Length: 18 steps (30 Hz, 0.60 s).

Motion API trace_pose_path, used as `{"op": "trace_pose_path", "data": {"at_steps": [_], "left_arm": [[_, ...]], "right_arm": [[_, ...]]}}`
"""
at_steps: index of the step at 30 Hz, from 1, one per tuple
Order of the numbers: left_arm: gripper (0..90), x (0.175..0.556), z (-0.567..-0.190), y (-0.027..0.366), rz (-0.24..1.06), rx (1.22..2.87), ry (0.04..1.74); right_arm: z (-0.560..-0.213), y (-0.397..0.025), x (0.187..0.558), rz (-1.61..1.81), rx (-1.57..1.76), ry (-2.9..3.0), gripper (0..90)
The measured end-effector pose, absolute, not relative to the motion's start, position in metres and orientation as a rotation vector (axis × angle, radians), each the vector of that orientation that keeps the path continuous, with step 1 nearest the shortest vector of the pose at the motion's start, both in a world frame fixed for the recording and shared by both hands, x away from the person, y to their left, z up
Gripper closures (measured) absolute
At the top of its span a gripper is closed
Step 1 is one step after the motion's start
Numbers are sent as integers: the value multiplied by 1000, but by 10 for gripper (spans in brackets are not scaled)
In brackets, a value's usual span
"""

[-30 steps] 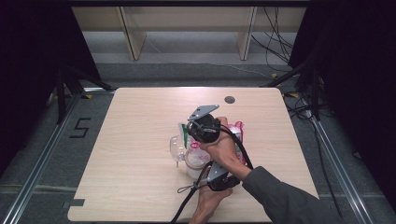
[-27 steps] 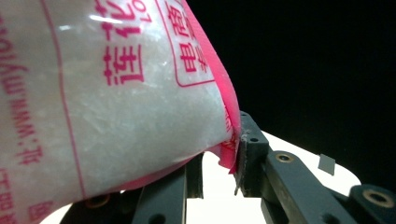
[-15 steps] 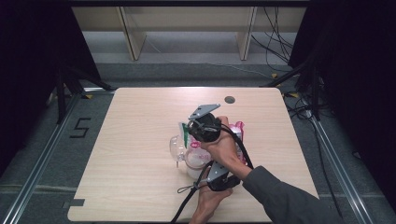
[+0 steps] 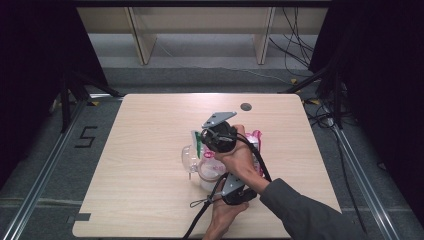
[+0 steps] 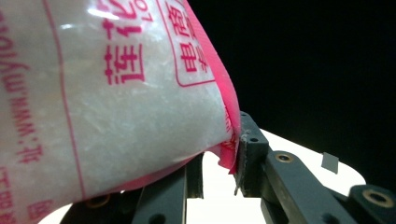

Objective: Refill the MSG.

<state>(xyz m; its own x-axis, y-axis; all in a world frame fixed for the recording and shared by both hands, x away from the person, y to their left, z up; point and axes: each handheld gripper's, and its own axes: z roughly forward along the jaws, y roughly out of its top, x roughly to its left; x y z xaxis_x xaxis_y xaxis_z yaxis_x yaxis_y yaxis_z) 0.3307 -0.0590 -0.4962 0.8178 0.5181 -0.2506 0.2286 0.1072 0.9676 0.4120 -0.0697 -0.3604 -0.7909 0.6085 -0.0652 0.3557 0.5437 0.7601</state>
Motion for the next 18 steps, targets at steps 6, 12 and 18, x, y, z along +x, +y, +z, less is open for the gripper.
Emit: {"op": "trace_pose_path", "data": {"at_steps": [6, 12, 18], "left_arm": [[755, 331, -496, -59, 209, 1467, 618], [757, 336, -497, -50, 266, 1599, 566], [759, 337, -498, -48, 239, 1606, 557]], "right_arm": [[-357, -70, 411, 1091, 779, 2485, 900], [-361, -68, 411, 1074, 738, 2467, 900], [-359, -67, 411, 1088, 760, 2454, 900]]}}
